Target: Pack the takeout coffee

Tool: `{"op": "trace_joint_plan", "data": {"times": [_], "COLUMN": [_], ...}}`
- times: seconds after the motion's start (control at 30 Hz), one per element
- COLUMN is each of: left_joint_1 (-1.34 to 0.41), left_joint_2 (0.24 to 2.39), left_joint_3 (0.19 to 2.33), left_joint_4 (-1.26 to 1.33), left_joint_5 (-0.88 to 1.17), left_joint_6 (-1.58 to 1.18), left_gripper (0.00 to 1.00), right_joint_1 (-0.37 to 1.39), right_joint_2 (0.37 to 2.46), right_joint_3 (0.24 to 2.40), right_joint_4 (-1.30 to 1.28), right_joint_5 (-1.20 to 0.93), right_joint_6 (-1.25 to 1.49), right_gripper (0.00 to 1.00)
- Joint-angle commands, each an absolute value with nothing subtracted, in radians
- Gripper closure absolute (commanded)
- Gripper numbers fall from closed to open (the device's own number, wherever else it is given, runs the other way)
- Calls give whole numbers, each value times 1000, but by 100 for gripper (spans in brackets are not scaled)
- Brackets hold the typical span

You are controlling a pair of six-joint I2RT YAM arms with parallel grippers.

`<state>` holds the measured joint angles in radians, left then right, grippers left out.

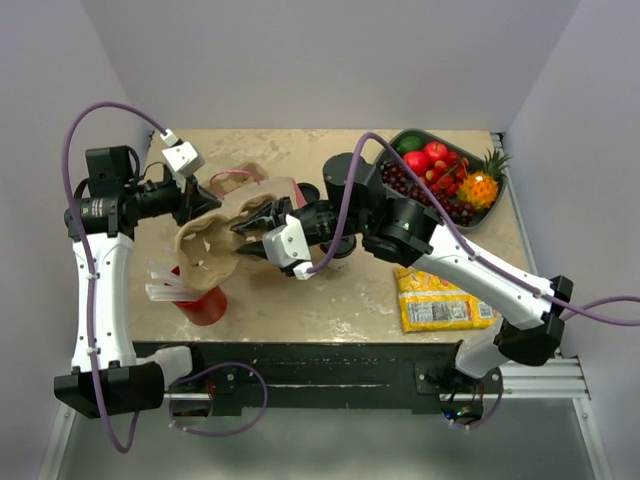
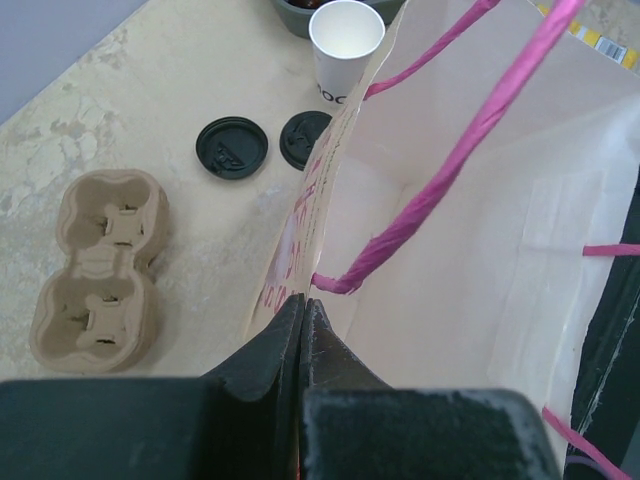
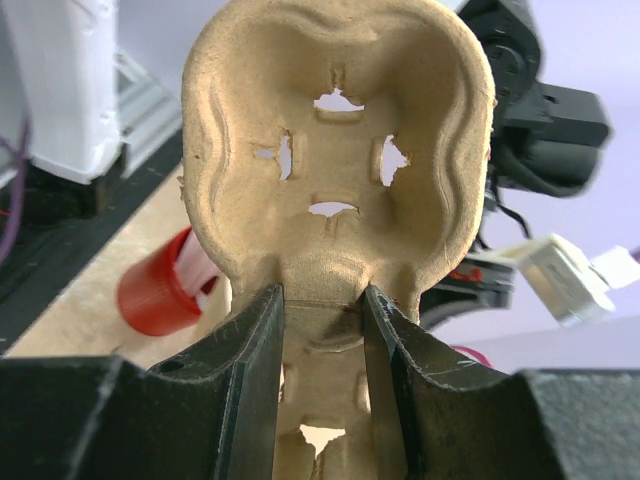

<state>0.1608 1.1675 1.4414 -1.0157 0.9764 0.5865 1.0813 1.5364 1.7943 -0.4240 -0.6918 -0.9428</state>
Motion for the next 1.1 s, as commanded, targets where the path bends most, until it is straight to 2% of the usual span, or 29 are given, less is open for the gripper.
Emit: {"op": "trace_joint_plan", "data": {"times": [0.0,0.33,0.7,1.07], "left_joint_1": [155,156,155,156], "left_joint_2": [1143,1132,1126,1095], "left_joint_3": [1450,1448,1443,1428], "left_joint_4": [-1031,-1078,-1121,-1034], "left_joint_5": [1003,1019,1031,1009], "left_joint_6": [606,627,647,568], "left_gripper": [100,100,100,100], "right_joint_1": [1085,1083,1086,1086], "right_joint_2": [1482,1508,1502,1499], "right_joint_3": [1715,1678,1578,1603], "right_joint_4": [-252,-164,-153,-405], "right_joint_5": [-591,-571,-531,-514], "right_joint_6": [-904,-850,-956,-1049], "right_gripper": [100,100,100,100]}}
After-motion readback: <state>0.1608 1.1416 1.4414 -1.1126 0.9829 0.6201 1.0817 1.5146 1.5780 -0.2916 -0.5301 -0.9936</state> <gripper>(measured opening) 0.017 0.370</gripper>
